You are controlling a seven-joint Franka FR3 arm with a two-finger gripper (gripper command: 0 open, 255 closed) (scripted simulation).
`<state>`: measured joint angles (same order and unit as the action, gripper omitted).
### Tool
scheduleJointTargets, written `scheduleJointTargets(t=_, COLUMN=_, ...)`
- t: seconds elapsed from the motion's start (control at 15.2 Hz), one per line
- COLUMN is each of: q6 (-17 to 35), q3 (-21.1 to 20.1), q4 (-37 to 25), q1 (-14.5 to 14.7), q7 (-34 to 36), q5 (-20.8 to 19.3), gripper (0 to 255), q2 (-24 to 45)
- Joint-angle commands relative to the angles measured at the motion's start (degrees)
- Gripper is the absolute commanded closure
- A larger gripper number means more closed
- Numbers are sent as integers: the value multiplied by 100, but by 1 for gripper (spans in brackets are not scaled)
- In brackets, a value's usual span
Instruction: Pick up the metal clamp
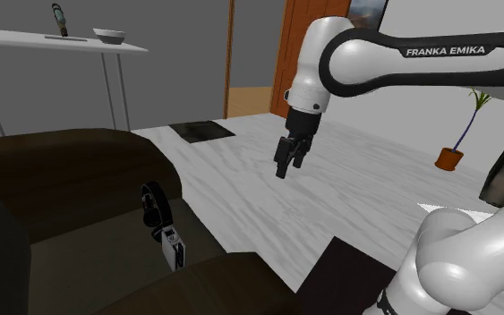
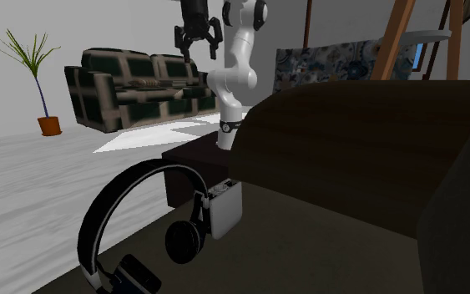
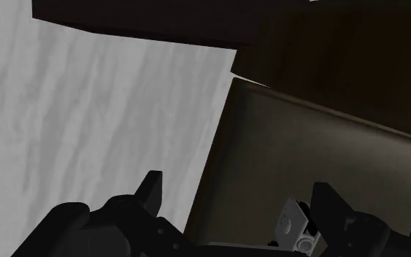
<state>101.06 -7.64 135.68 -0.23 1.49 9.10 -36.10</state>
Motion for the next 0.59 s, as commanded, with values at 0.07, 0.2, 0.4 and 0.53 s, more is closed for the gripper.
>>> scheduleJointTargets(t=0.07, q6=552, q3=-279, q4=23, q1=27, q7=289, q5=61, gripper=0, q2=473)
scheduleJointTargets(t=0.2, q6=888, q3=-456, q4=-8, q1=36, q7=485, q5=69, gripper=0, q2=812)
scheduleJointTargets(t=0.4, q6=1370, q3=-716, q4=-117, q1=35, q7=796, q5=26, gripper=0, q2=1367)
scheduleJointTargets(t=0.53, q6=1672, q3=-878, q4=-230, q1=29, q7=1022, q5=-46, gripper=0, q2=1765)
